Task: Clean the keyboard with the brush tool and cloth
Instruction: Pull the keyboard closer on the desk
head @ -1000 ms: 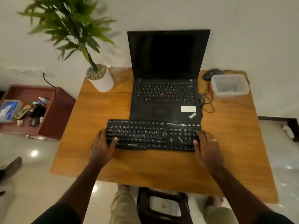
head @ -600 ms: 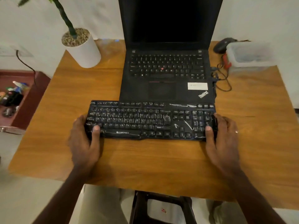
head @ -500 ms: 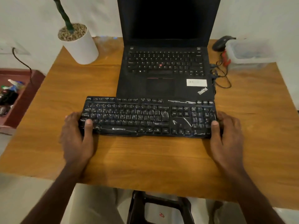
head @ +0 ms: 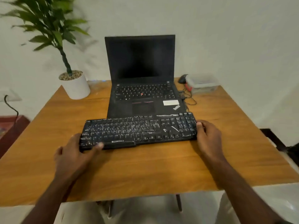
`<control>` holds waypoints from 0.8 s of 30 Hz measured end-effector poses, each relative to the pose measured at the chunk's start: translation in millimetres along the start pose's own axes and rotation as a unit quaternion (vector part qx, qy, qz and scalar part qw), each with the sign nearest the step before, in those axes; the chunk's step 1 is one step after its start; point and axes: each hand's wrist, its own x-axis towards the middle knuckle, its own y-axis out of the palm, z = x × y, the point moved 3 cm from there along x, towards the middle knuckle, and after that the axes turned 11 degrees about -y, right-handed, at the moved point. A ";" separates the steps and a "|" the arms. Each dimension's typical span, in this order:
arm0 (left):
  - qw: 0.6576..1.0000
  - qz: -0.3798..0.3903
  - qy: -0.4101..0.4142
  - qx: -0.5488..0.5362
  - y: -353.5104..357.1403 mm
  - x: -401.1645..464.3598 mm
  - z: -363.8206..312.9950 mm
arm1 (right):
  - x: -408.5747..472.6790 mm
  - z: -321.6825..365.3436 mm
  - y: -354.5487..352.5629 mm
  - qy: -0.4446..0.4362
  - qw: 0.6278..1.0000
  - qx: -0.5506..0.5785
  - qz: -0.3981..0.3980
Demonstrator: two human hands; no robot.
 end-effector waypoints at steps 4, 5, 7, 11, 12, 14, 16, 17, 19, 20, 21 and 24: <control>0.997 0.052 0.045 0.039 0.5 1.0 -2.4 | -3.8 -1.2 -17.1 0.052 0.996 0.030 -0.067; 0.996 0.055 0.058 0.045 1.6 1.2 -1.7 | -4.2 -2.4 -20.2 0.052 0.996 0.026 -0.069; 0.995 0.042 0.078 0.039 2.8 2.8 -2.4 | -4.4 -0.2 -25.3 0.034 0.998 0.015 -0.045; 0.994 0.013 0.102 0.033 5.0 1.4 -7.8 | -6.1 1.6 -31.0 0.010 1.000 -0.012 -0.008; 0.994 0.009 0.106 0.034 6.6 0.9 -7.1 | -6.9 2.5 -30.6 0.014 1.000 -0.018 -0.006; 0.993 0.000 0.110 0.044 9.5 1.1 -6.2 | -8.3 2.0 -28.0 0.022 0.999 -0.034 -0.009; 0.992 -0.013 0.109 0.063 11.6 1.4 -5.8 | -8.9 0.3 -25.1 0.023 0.998 -0.050 -0.007; 0.991 -0.022 0.111 0.074 12.1 1.1 -6.4 | -8.6 0.0 -24.2 0.019 0.998 -0.056 -0.006; 0.989 -0.033 0.115 0.089 13.3 0.6 -8.3 | -7.4 -0.3 -24.3 0.016 0.998 -0.060 -0.008; 0.988 -0.034 0.116 0.095 14.2 0.5 -9.3 | -7.0 -1.5 -24.5 0.019 0.998 -0.059 -0.008; 0.988 -0.035 0.116 0.101 14.6 0.2 -10.2 | -6.6 -2.9 -24.3 0.021 0.998 -0.059 -0.006; 0.987 -0.037 0.112 0.113 14.4 -3.5 -11.4 | -6.8 -3.3 -25.3 0.012 0.998 -0.065 -0.005</control>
